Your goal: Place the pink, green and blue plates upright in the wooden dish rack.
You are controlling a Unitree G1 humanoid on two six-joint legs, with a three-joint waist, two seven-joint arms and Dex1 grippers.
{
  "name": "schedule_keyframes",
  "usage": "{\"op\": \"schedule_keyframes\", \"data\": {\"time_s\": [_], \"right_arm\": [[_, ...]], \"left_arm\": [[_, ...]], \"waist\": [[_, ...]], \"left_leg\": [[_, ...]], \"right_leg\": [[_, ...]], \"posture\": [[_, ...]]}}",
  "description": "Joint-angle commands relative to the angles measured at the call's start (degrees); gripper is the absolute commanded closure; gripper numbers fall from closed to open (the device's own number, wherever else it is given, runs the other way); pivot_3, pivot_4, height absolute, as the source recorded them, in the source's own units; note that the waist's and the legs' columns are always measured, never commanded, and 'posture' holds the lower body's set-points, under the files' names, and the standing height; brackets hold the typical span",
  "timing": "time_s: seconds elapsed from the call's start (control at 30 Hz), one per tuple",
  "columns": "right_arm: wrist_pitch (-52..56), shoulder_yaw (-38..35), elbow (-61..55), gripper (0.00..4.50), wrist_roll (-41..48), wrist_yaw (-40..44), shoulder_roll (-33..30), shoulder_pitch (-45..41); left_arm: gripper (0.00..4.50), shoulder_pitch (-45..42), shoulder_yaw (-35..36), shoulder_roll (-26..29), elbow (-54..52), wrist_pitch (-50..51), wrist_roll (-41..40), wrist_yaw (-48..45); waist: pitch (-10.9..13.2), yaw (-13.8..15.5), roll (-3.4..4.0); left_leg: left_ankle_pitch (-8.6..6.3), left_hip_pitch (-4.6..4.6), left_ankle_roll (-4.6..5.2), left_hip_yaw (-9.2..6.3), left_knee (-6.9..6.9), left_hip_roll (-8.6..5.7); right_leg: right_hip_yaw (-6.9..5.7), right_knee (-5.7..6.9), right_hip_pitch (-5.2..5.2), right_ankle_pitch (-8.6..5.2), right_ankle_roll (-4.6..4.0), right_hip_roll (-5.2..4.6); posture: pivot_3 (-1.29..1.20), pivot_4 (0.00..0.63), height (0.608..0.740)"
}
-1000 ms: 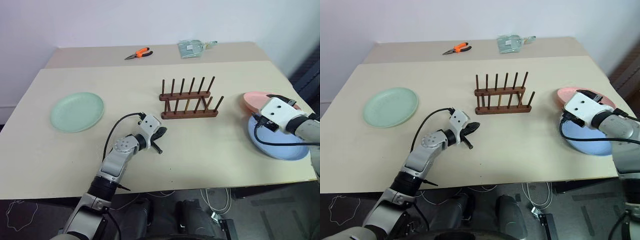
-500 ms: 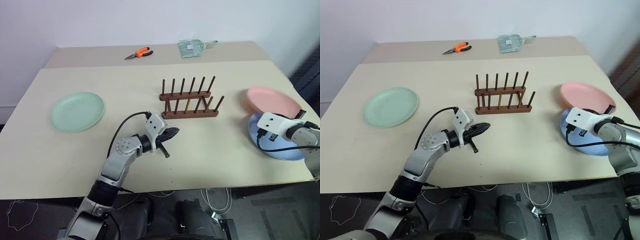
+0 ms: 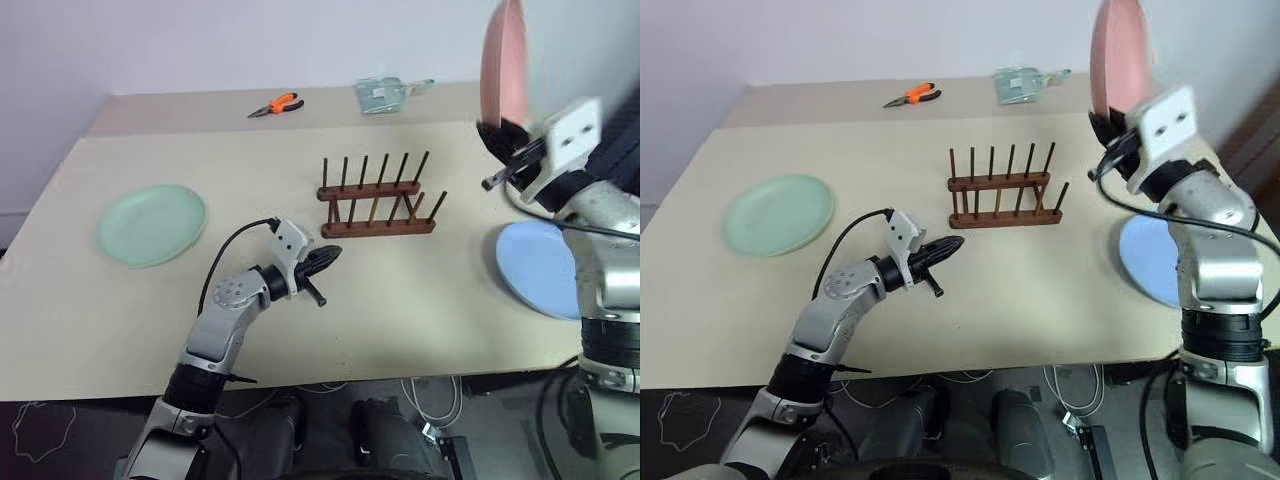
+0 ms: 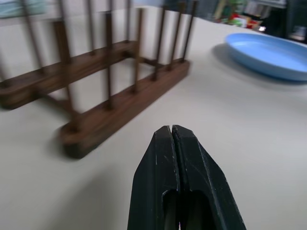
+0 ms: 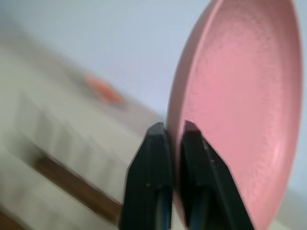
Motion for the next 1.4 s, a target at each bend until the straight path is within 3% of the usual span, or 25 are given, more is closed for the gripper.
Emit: {"op": "schedule_keyframes", "data": {"time_s": [0.03, 0.27, 0.8, 0.9, 1.03, 1.37, 1.4], "right_arm": [[9.3, -3.9, -5.1, 4.46, 12.9, -0.6, 1.4, -0.7], [12.1, -2.5, -3.2, 4.46, 13.9, -1.2, 2.1, 0.6], [11.4, -1.9, 11.8, 4.46, 11.5, 9.1, -1.1, 0.4], [10.7, -2.0, 13.2, 3.47, 10.8, 9.4, -1.0, 0.4], [7.0, -1.7, 13.7, 1.55, 7.1, 8.2, -1.4, -0.2], [-4.1, -3.4, 11.5, 1.55, -4.6, 2.5, -6.0, -0.8], [-4.7, -3.4, 11.4, 1.50, -5.1, 2.2, -6.3, -0.9]], "left_arm": [[4.50, -0.3, 0.8, 0.7, -1.7, -1.0, -0.5, -0.5], [4.50, 0.7, 0.5, 0.6, -3.7, -0.3, -1.1, 0.2], [4.50, 0.5, 0.1, 0.5, -4.0, 0.3, -1.2, -0.5], [4.50, 0.9, 0.0, 0.5, -4.4, 0.3, -1.1, -0.4], [4.50, 1.1, 0.0, 0.6, -4.5, 0.4, -1.1, -0.3], [4.50, 0.3, 4.5, 0.5, -4.3, 2.6, -3.4, 2.4], [4.25, 0.1, 4.9, 0.5, -4.2, 2.7, -3.4, 2.6]], "waist": [[0.0, 0.5, 0.00], [0.0, 1.3, 0.01], [0.0, 1.2, 0.03], [0.0, 1.2, 0.04], [0.0, 1.3, 0.04], [0.0, 1.3, 0.04], [0.0, 1.3, 0.04]], "left_leg": [[-0.01, -0.04, 0.01, -0.02, 0.02, -0.03], [-0.07, -0.11, 0.08, 0.04, 0.00, -0.09], [-0.06, -0.18, 0.09, 0.10, -0.01, -0.08], [-0.06, -0.17, 0.09, 0.10, -0.01, -0.06], [-0.06, -0.18, 0.09, 0.11, -0.01, -0.07], [-0.06, -0.19, 0.08, 0.12, -0.01, -0.07], [-0.06, -0.19, 0.08, 0.12, -0.01, -0.07]], "right_leg": [[-0.03, -0.03, 0.00, -0.01, -0.02, -0.05], [0.01, -0.13, -0.08, -0.10, -0.21, -0.15], [0.03, -0.09, -0.19, -0.09, -0.20, -0.15], [0.03, -0.08, -0.20, -0.09, -0.19, -0.14], [0.04, -0.09, -0.20, -0.09, -0.19, -0.14], [0.05, -0.09, -0.23, -0.09, -0.19, -0.14], [0.05, -0.09, -0.23, -0.09, -0.19, -0.14]], "posture": [[0.00, 0.150, 0.726], [0.00, 0.150, 0.726], [0.00, 0.150, 0.726], [0.00, 0.150, 0.726], [0.00, 0.150, 0.726], [0.00, 0.150, 0.726], [0.00, 0.150, 0.726]]}}
